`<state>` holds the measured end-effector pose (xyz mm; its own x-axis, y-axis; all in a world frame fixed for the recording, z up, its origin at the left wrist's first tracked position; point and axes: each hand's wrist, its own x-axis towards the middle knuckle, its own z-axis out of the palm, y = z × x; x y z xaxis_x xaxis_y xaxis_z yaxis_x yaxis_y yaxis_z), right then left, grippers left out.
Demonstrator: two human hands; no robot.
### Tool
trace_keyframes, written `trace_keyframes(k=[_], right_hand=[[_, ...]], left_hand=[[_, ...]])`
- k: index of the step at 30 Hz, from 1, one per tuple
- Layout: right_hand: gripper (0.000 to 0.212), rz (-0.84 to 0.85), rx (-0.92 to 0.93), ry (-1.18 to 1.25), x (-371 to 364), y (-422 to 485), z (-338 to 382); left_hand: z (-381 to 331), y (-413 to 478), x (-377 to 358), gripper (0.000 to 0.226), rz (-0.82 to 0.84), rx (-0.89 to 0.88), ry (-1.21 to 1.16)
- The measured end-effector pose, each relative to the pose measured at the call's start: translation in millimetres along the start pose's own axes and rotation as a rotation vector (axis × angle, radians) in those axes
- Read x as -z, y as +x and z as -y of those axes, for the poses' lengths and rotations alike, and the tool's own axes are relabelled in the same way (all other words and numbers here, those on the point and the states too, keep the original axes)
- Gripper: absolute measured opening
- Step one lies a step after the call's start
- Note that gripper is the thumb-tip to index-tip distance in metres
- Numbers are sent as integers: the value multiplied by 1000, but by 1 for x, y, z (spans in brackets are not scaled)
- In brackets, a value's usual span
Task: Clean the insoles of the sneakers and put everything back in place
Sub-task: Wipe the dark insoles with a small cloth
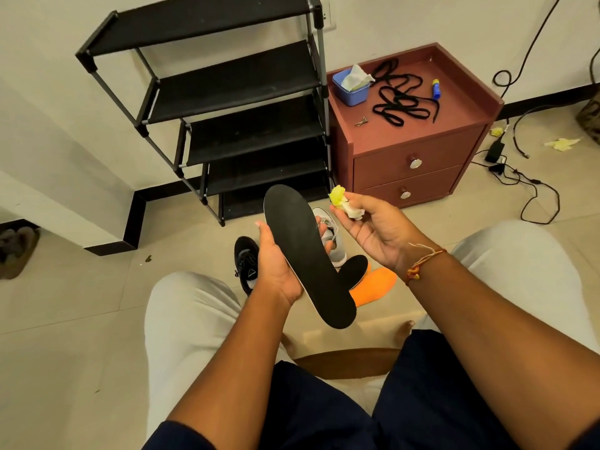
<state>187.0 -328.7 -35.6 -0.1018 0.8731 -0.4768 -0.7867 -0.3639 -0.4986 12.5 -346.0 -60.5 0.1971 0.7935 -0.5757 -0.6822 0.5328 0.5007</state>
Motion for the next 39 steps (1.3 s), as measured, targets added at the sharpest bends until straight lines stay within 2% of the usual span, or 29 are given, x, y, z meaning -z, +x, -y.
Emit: trace_keyframes(k=[3, 7, 12, 14, 19, 23, 30, 36, 39], right_hand=[[26, 52, -47, -165, 0, -4, -7], [24, 22, -68, -295, 3, -10, -14], [24, -25, 16, -604, 6, -20, -20], [24, -15, 55, -655, 5, -25, -21], [17, 50, 133, -698, 0, -39, -24], [14, 73, 173, -719, -3, -47, -25], [37, 134, 245, -706, -2, -54, -18], [13, 43, 220, -683, 3, -41, -21], [10, -21, 179, -630, 8, -21, -20]], left_hand=[[0, -6, -1, 87, -21, 3, 28], [4, -21, -5, 66, -71, 6, 59], [3, -36, -8, 48, -141, -15, 95], [4, -38, -8, 45, -179, -50, 131], [6, -40, -3, 52, -172, -57, 136], [2, -47, -5, 44, -150, -98, 156], [0, -52, -16, 19, -196, -260, 332], [0, -41, -13, 16, -270, -332, 428], [-1, -27, -10, 16, -308, -332, 434]])
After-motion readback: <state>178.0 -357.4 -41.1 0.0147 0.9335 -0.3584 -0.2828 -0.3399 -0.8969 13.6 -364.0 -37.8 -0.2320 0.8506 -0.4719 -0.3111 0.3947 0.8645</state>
